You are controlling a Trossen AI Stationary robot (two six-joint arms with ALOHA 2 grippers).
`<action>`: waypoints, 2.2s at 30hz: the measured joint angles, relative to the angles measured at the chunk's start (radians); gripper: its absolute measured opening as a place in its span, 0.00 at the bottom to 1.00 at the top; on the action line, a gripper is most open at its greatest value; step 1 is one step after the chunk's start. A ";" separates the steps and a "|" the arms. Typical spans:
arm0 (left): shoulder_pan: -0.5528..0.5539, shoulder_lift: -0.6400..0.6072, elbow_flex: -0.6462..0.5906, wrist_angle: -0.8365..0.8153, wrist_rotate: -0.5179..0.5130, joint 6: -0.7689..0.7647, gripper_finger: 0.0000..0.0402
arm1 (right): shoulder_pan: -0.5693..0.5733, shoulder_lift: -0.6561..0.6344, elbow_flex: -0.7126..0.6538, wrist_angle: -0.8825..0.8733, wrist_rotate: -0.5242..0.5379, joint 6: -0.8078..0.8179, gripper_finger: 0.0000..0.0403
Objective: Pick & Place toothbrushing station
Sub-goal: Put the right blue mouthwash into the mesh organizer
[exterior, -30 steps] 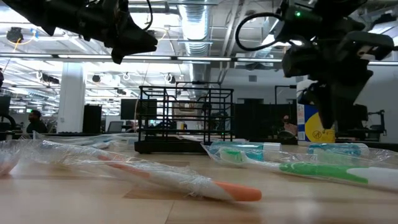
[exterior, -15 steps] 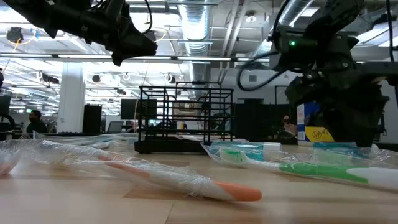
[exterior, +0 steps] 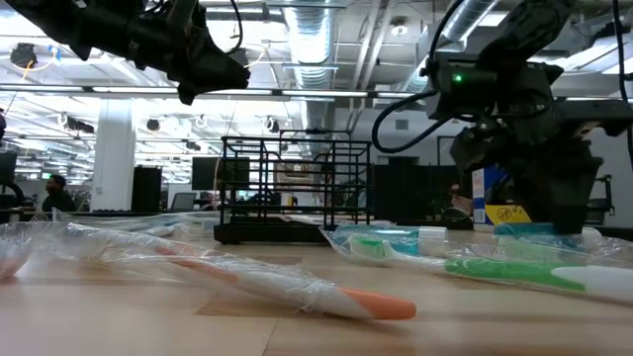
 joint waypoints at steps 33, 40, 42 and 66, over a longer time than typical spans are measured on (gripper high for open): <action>0.000 0.000 0.000 0.078 0.000 -0.024 0.25 | -0.087 0.001 0.585 -0.092 -0.095 0.044 0.18; 0.000 0.000 0.000 0.128 0.000 -0.066 0.25 | -0.146 0.001 0.662 0.069 0.041 0.131 0.18; 0.000 0.000 0.000 0.158 0.000 -0.076 0.25 | -0.166 0.001 0.668 0.130 0.083 0.165 0.18; 0.114 0.000 0.000 0.408 0.069 -0.113 0.27 | -0.240 0.055 0.668 0.902 0.167 0.509 0.18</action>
